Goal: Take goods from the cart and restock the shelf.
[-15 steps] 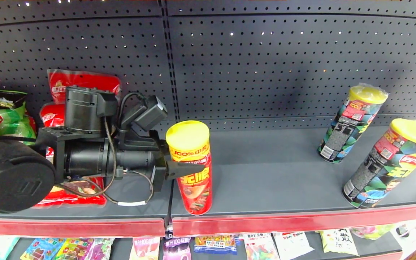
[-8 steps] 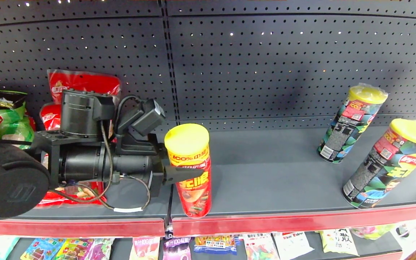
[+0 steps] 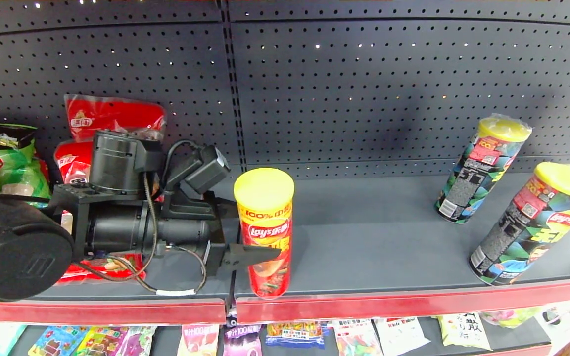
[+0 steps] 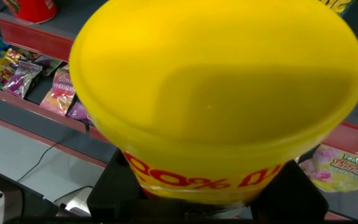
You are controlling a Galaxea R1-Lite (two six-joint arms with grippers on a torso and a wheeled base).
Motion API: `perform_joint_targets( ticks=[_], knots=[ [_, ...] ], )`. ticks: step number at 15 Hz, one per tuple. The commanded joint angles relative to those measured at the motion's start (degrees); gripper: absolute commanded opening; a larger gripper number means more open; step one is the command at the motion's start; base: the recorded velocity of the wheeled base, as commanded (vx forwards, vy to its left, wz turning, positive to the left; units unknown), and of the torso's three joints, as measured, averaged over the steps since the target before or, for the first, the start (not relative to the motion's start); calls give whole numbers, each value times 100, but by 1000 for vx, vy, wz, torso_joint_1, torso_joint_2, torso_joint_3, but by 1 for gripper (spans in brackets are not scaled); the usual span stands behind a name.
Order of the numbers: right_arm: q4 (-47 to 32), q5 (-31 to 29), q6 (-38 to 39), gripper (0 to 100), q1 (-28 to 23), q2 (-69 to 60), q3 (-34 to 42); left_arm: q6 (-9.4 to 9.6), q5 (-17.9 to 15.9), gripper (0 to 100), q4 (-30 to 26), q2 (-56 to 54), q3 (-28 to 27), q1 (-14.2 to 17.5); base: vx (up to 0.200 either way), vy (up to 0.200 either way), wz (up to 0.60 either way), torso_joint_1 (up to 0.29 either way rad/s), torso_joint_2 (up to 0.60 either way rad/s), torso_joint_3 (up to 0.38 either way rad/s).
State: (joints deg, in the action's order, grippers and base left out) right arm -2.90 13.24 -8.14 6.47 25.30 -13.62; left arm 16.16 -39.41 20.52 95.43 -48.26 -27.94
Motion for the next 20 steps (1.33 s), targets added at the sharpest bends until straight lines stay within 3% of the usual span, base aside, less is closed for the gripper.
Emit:
perform_joint_targets(
  ticks=[1,4,6,9,13,20],
  knots=[
    [0,-6,-3,0,3,10,-9,1,4,100,49,-15,19,-1,0,0,0,0,0,0],
    [9,47,-29,0,38,204,-203,10,109,100,102,-323,669,210,0,0,0,0,0,0],
    [0,205,-82,0,434,854,-783,-17,188,100,269,-859,1442,474,0,0,0,0,0,0],
    [53,161,-82,0,1295,1918,-1424,-149,373,100,277,-1791,2093,984,0,0,0,0,0,0],
    [70,188,-65,0,1603,2524,-1688,-685,847,100,233,-2652,2374,1027,0,0,0,0,0,0],
    [70,197,-73,0,1708,2674,-1697,-729,1190,100,-267,-3443,2673,1036,0,0,0,0,0,0]
  ],
)
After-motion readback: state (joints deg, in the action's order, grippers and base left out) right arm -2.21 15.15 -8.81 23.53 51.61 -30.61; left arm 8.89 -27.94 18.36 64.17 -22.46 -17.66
